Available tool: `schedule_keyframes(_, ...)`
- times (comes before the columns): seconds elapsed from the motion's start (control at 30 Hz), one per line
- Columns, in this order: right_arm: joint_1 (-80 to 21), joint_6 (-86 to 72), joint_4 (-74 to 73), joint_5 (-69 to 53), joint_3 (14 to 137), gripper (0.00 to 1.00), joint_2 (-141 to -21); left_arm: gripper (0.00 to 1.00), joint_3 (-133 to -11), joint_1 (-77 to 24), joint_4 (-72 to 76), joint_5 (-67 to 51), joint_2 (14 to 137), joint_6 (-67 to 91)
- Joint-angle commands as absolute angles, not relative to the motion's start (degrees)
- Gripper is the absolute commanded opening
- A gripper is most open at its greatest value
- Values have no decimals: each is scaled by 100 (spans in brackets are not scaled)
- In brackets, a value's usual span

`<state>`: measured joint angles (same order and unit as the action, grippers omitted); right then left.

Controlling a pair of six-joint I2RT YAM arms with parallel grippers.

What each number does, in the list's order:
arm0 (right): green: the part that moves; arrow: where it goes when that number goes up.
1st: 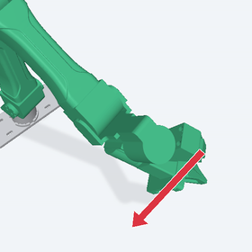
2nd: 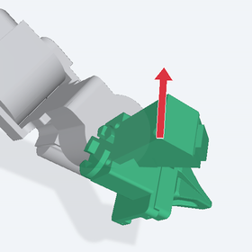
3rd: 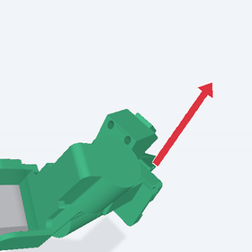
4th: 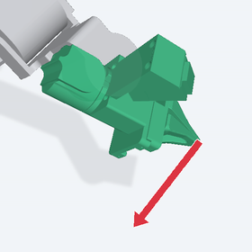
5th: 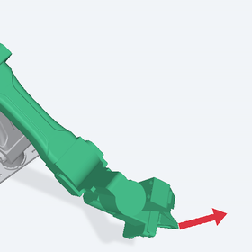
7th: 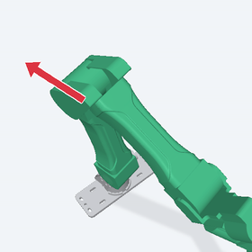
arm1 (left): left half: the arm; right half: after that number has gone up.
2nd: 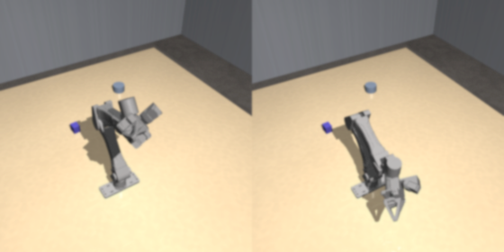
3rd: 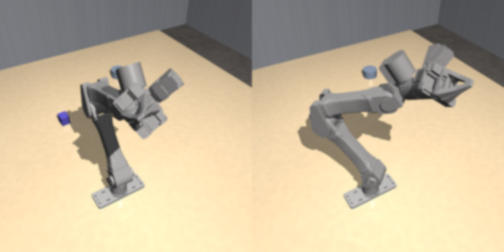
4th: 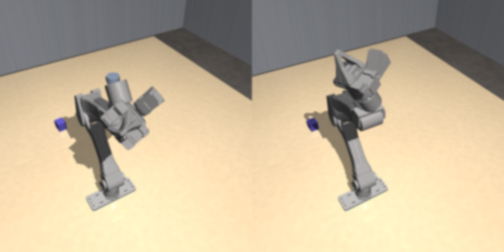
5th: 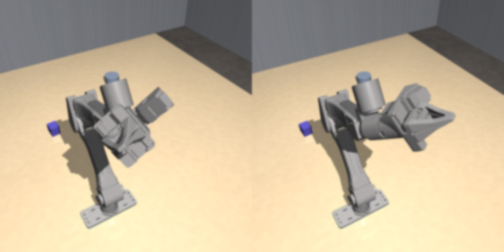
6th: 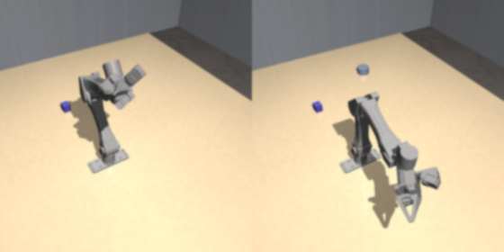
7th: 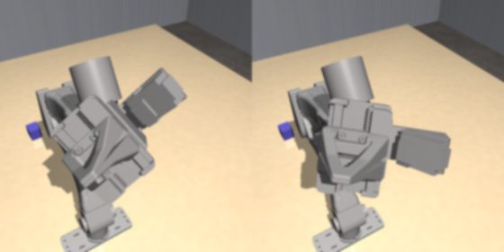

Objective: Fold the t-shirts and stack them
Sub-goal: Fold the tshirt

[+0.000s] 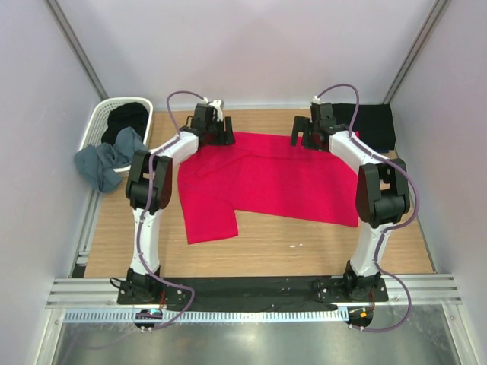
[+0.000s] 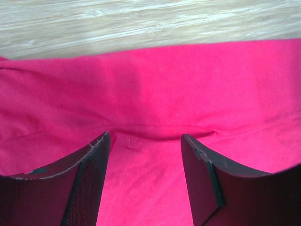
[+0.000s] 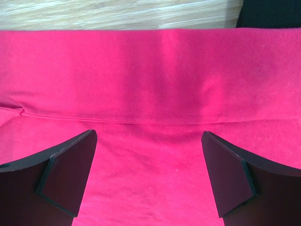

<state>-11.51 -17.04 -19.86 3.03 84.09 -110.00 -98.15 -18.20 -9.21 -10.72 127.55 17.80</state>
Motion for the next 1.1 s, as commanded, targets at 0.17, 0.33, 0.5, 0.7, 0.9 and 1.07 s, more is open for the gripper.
schedule_keyframes(0.17, -1134, -1705, -2030, 545, 8517, 100, -10907, 56, -9958, -1793, -738, -1125, 12946, 1740)
schedule_keyframes(0.33, -1142, -1696, -2092, 571, 8534, 100, -10907, 52, -9870, -1793, -738, -1177, 12964, 1740)
schedule_keyframes(0.5, -1134, -1705, -2074, 580, 8473, 100, -10872, 47, -9782, -1793, -747, -1178, 12920, 1714)
schedule_keyframes(0.7, -1143, -1696, -2083, 624, 8455, 100, -10863, 49, -9633, -1802, -747, -1099, 12841, 1626)
schedule_keyframes(0.9, -1143, -1714, -2074, 633, 8376, 100, -10854, 50, -9571, -1784, -791, -923, 12788, 1538)
schedule_keyframes(1.07, -1143, -1731, -2083, 650, 8402, 100, -10837, 41, -9589, -1793, -809, -862, 12797, 1529)
